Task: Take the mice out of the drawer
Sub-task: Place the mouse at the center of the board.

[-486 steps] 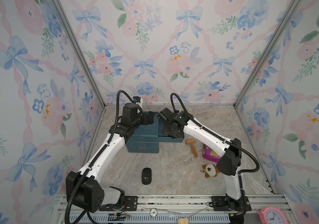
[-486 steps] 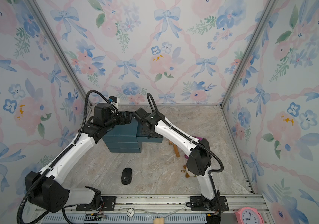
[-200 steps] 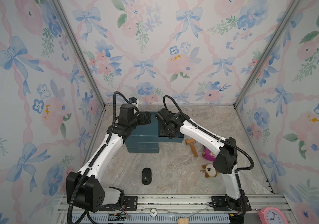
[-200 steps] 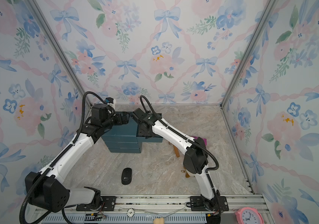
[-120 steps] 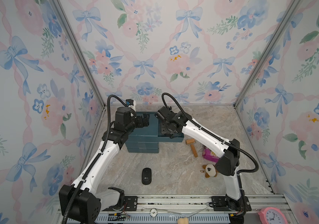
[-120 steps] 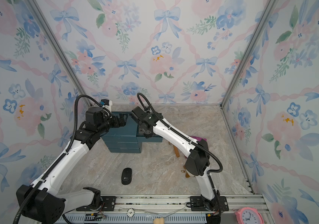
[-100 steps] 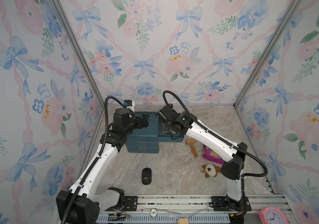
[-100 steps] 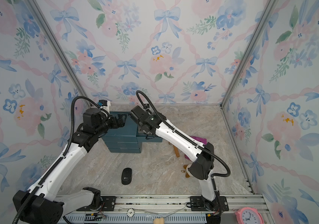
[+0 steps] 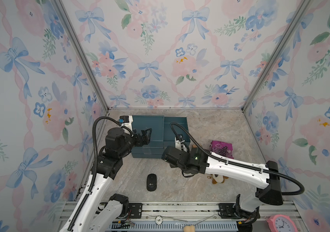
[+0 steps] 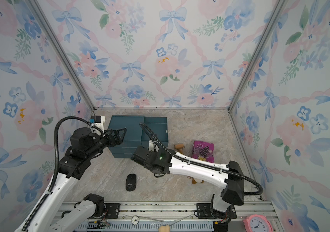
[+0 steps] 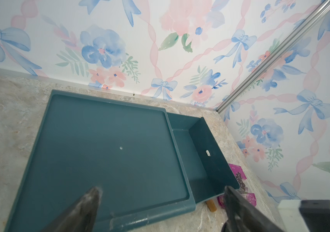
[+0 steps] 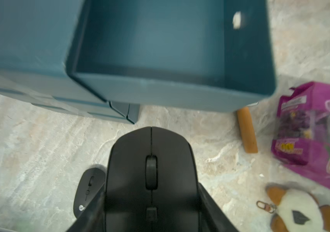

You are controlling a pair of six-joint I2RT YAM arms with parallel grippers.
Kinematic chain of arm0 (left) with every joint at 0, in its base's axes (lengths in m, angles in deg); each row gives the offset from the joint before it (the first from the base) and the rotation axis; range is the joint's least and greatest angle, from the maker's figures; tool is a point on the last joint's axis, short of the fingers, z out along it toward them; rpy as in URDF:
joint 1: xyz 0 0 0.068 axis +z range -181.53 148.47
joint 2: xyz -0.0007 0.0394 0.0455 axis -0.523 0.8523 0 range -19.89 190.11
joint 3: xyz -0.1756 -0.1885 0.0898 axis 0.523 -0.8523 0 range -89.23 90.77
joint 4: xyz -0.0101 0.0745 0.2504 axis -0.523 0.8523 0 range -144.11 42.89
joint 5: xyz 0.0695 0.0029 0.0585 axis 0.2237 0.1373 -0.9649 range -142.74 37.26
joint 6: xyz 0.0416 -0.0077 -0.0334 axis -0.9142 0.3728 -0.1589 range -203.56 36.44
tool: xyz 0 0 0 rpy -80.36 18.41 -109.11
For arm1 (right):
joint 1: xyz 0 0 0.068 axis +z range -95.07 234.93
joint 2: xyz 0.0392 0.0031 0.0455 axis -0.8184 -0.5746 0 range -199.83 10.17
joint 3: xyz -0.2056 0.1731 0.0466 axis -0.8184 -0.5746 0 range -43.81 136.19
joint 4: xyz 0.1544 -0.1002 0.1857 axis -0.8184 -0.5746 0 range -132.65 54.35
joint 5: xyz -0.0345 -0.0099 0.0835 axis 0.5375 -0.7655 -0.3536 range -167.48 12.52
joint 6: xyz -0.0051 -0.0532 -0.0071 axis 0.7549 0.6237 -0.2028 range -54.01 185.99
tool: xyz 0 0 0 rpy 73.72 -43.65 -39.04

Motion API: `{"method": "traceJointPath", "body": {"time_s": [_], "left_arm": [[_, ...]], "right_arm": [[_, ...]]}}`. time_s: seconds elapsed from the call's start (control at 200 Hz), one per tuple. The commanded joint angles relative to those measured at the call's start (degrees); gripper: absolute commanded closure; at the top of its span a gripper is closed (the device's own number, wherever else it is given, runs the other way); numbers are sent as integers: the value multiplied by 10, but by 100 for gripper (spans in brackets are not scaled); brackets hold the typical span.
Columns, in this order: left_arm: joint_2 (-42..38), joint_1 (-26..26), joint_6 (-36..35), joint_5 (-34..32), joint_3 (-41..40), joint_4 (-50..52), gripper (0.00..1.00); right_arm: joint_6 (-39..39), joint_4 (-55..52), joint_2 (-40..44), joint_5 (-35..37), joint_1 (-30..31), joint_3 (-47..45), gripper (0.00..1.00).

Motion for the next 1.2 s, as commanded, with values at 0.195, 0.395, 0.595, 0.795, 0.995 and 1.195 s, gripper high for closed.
{"method": "traceJointPath", "body": {"time_s": [0.195, 0.395, 0.595, 0.795, 0.995, 1.195], "left_arm": [[-69, -4, 27, 26, -36, 41, 2], [-88, -5, 37, 25, -53, 42, 2], [-96, -6, 38, 23, -63, 41, 2], [-85, -6, 28, 25, -60, 42, 2], [-82, -7, 21, 23, -49, 42, 2], [-79, -8, 20, 25, -47, 42, 2]], "right_arm": [[-134, 77, -97, 4, 55, -42, 61], [-149, 97, -159, -22, 76, -30, 61], [-172, 108, -190, -46, 98, -30, 61], [-182, 122, -218, -55, 105, -32, 60], [-171, 119, -252, -41, 106, -9, 58], [-172, 115, -264, -26, 106, -3, 55]]}}
